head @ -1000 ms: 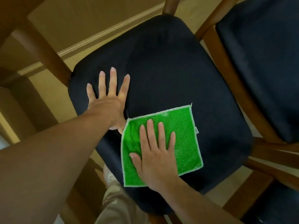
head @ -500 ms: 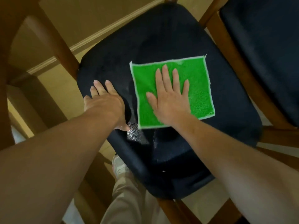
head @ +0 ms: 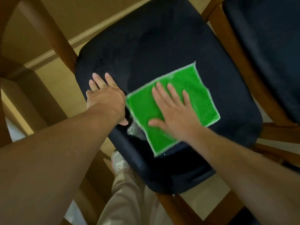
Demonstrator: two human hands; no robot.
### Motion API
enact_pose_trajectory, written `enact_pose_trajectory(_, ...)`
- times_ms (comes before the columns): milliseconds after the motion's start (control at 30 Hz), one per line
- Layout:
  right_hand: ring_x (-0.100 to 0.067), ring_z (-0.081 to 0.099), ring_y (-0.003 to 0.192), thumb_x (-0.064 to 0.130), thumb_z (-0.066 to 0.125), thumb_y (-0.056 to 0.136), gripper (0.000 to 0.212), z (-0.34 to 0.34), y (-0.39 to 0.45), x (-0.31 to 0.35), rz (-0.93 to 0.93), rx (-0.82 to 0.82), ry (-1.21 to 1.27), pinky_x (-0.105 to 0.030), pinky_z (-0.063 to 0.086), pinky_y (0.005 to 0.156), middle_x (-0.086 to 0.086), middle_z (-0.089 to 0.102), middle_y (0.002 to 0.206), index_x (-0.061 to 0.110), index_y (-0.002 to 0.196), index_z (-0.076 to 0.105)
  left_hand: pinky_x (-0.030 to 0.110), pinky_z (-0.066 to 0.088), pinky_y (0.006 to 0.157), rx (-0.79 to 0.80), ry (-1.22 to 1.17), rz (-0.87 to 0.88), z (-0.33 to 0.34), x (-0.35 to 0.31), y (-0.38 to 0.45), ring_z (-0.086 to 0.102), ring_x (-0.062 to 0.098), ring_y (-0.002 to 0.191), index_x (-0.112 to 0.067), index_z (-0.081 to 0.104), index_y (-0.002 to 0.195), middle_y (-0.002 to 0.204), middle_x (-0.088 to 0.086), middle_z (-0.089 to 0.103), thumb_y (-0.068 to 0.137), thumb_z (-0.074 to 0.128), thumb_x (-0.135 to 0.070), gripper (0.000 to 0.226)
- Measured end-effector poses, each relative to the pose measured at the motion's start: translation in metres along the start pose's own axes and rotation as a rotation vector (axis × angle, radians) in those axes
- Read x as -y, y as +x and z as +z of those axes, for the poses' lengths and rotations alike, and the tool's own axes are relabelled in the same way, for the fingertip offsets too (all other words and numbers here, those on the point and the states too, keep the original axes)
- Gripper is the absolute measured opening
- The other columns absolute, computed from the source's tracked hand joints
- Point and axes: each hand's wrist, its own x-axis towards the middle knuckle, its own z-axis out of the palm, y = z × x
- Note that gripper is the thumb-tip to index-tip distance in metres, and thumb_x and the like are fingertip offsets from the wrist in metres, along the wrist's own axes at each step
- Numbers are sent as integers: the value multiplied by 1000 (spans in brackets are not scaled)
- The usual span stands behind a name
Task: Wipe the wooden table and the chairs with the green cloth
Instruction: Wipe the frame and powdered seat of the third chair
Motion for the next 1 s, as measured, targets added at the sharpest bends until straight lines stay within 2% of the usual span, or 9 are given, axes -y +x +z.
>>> enact_pose_trajectory(100, -25, -25, 145, 72, 23, 88, 92, -24, 30, -10, 176, -45, 147, -56, -8, 114, 5, -32, 156, 22, 150, -25, 49, 18, 115, 4, 7, -14, -1, -1, 0, -1, 45, 145, 4, -23, 144, 152, 35, -17, 56, 90, -45, 152)
enact_pose_trajectory(167, -26, -26, 145, 70, 27, 89, 94, -26, 33, -6, 201, -29, 180, -56, -8, 114, 3, -32, 157, 21, 150, -25, 49, 19, 115, 1, 0, -10, -1, 0, -1, -1, 45, 145, 4, -23, 144, 152, 34, -17, 55, 91, -45, 153)
enact_pose_trajectory(267, -31, -32, 140, 75, 30, 83, 106, -17, 10, 7, 140, 60, 133, -59, -9, 115, -1, -40, 152, 18, 144, -34, 49, 20, 114, -4, -4, -6, -2, 0, -1, 0, 45, 145, 4, -23, 145, 152, 34, -16, 57, 90, -44, 151)
enact_pose_trajectory(367, -36, -39, 135, 81, 36, 76, 121, -2, -28, 23, 2, 185, 43, -63, -13, 111, -5, -49, 146, 14, 139, -42, 49, 22, 114, -10, 7, -7, -3, -1, -2, -1, 45, 145, 4, -24, 144, 152, 34, -16, 58, 89, -45, 150)
enact_pose_trajectory(467, -36, -42, 133, 81, 40, 76, 124, 9, -50, 33, -59, 254, 20, -62, -18, 106, -6, -51, 144, 15, 136, -45, 49, 23, 113, -9, 15, -9, -3, -2, -3, 0, 46, 145, 4, -24, 144, 152, 34, -16, 59, 89, -46, 150)
enact_pose_trajectory(633, -27, -37, 137, 76, 35, 81, 109, 3, -35, 23, -19, 178, 51, -60, -14, 112, 5, -46, 147, 24, 138, -41, 48, 26, 112, -26, 16, -4, -1, -3, -2, 0, 46, 144, 5, -23, 144, 152, 35, -15, 64, 88, -38, 144)
enact_pose_trajectory(800, -25, -26, 144, 62, 42, 89, 99, -35, 28, -6, 219, -1, 229, -58, -7, 113, 6, -32, 157, 23, 149, -27, 49, 22, 114, 2, 14, -27, -2, -5, -1, 0, 45, 145, 4, -24, 144, 152, 35, -17, 55, 91, -42, 152)
enact_pose_trajectory(900, -28, -25, 145, 59, 52, 88, 106, -42, 38, -7, 256, 9, 278, -61, -6, 115, 4, -32, 157, 21, 151, -24, 49, 22, 114, 1, 10, -24, -3, -5, -2, 0, 45, 145, 4, -24, 144, 152, 35, -17, 54, 91, -43, 153)
enact_pose_trajectory(1000, -31, -34, 139, 69, 54, 78, 123, -33, 17, 6, 186, 133, 207, -62, -8, 114, 1, -44, 149, 19, 144, -36, 49, 23, 113, -3, 13, -19, -4, -4, -3, 1, 45, 145, 4, -24, 144, 152, 35, -17, 55, 91, -44, 152)
